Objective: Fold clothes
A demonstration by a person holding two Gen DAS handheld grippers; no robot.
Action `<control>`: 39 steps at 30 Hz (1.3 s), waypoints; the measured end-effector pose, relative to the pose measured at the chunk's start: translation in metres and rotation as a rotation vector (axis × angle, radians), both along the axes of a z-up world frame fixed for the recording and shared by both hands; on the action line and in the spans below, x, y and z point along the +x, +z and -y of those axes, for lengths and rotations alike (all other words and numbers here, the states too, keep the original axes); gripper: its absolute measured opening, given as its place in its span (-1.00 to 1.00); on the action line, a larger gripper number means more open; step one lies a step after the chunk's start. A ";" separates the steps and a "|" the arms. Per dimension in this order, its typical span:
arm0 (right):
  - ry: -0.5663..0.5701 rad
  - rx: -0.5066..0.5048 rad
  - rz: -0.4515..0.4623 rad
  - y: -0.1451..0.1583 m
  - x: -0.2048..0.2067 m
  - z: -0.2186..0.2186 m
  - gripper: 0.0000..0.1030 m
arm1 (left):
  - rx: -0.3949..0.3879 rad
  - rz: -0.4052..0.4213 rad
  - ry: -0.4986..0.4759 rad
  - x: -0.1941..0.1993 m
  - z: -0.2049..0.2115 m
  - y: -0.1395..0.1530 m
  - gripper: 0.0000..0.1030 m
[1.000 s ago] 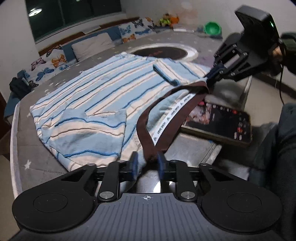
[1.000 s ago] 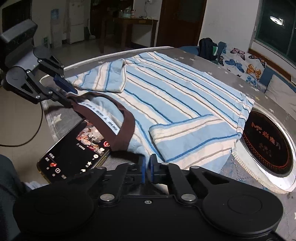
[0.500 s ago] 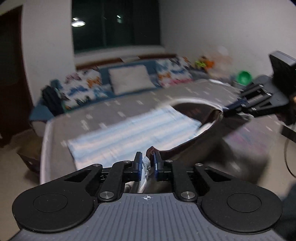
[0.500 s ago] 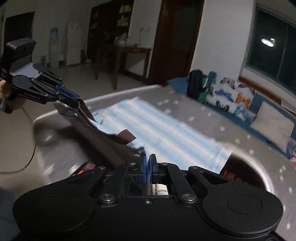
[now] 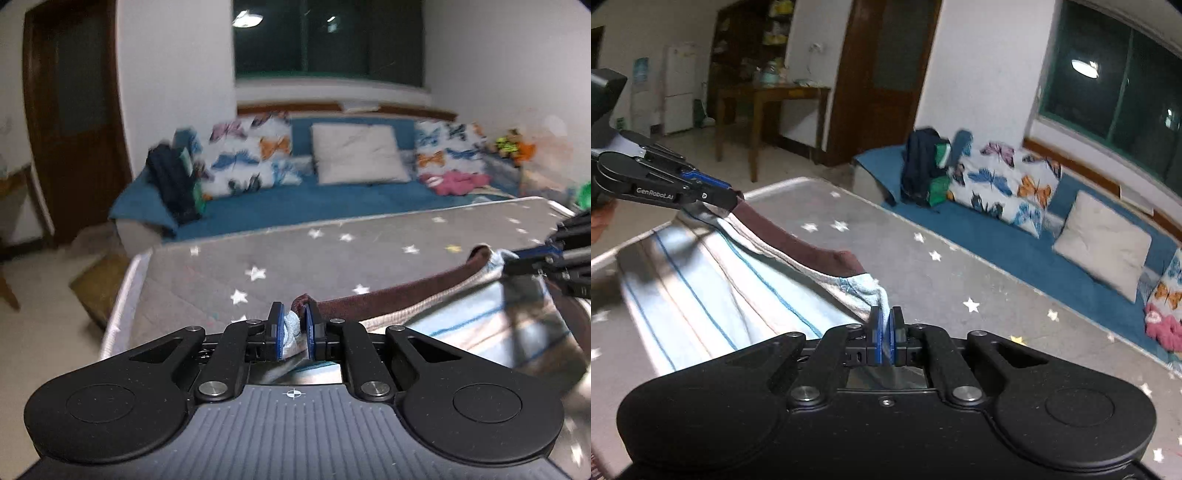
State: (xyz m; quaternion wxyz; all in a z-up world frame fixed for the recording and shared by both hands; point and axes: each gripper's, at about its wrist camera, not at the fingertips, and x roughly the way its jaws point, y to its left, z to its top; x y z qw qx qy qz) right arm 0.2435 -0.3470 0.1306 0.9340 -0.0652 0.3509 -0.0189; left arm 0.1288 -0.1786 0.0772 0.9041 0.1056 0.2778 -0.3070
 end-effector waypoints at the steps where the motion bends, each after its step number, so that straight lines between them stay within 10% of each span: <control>1: -0.007 0.003 -0.010 -0.007 0.005 0.003 -0.91 | 0.002 -0.022 0.015 0.008 0.005 -0.007 -0.75; 6: -0.065 0.053 -0.044 -0.033 0.005 0.022 -0.83 | 0.011 -0.108 0.068 0.027 0.010 -0.032 -0.61; 10: -0.129 0.109 -0.034 -0.038 -0.015 0.039 0.01 | -0.021 -0.095 0.081 0.015 -0.017 -0.029 -0.36; 19: -0.232 0.183 -0.076 -0.052 -0.060 0.048 0.30 | -0.056 -0.111 0.199 -0.011 -0.091 -0.032 0.19; 33: -0.310 0.306 -0.074 -0.068 -0.068 0.054 0.34 | -0.036 -0.209 0.223 -0.001 -0.096 -0.059 0.33; 39: -0.302 0.294 -0.073 -0.066 -0.064 0.043 -0.08 | -0.028 -0.201 0.210 -0.005 -0.091 -0.060 0.35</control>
